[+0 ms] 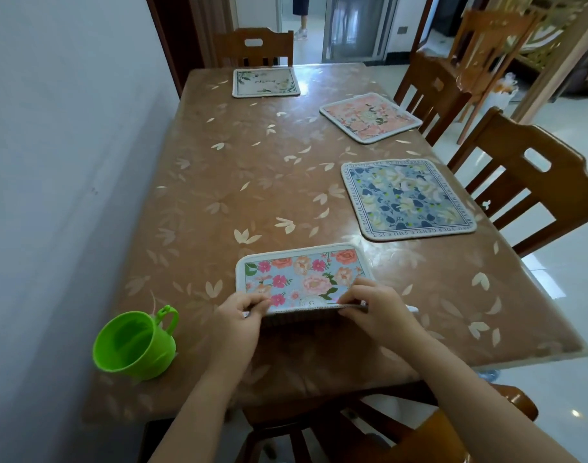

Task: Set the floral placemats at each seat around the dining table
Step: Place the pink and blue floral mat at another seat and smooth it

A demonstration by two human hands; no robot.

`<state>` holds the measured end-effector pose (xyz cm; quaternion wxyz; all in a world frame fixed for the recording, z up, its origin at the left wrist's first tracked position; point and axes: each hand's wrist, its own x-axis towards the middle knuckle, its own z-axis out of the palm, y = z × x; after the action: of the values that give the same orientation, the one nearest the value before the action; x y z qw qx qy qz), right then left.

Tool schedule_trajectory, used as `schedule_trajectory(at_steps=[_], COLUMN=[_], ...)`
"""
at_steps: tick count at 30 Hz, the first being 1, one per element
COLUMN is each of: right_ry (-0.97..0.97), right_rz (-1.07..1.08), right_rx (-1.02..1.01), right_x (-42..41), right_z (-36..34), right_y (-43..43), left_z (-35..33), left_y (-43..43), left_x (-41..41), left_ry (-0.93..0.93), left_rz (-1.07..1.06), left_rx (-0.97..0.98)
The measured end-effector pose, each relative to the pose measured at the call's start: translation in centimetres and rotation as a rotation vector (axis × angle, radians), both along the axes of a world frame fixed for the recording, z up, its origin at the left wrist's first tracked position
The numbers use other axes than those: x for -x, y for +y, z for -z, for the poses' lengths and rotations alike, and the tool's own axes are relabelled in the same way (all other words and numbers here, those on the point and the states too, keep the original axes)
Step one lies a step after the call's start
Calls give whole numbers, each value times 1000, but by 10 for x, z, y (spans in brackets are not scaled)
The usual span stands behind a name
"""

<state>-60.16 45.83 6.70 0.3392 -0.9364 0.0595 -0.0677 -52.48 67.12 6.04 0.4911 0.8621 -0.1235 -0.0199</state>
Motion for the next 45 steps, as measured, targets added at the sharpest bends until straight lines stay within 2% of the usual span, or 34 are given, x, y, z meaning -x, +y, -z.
schedule_trajectory(at_steps=[4, 7, 9, 12, 19, 23, 26, 29, 34, 37, 41, 45], right_ry=[-77, -136, -164, -212, -409, -561, -626, -543, -132, 60, 168, 211], right_rz=[53, 59, 44, 27, 151, 182, 163, 122, 54, -13, -31, -57], right_rx=[38, 36, 48, 81, 26, 27, 6, -33, -64, -71, -47, 36], right_x=[-26, -42, -50, -65, -123, -141, -141, -131, -89, -59, -39, -30], right_z=[-17, -37, -50, -68, -113, -128, -117, -78, 18, 63, 91, 101], right_y=[-6, -10, -11, -14, -18, -18, -18, -18, -6, 3, 9, 3], left_z=[-32, -47, -53, -64, -101, -119, -107, -66, 24, 66, 89, 93], left_y=[-9, -18, -23, -28, -54, -62, -60, -51, -22, -7, -1, 0], left_x=[-23, -33, -40, -55, -114, -132, -130, -118, -72, -44, -27, -23], left_ry=[-181, -249, -304, -322, -438, -616, -674, -620, -378, -208, -129, -158], left_rz=[147, 241, 203, 137, -1, -67, -60, -5, 139, 233, 284, 305], left_rx=[-88, -170, -183, -100, -11, 23, 47, 20, -187, -242, -279, -321])
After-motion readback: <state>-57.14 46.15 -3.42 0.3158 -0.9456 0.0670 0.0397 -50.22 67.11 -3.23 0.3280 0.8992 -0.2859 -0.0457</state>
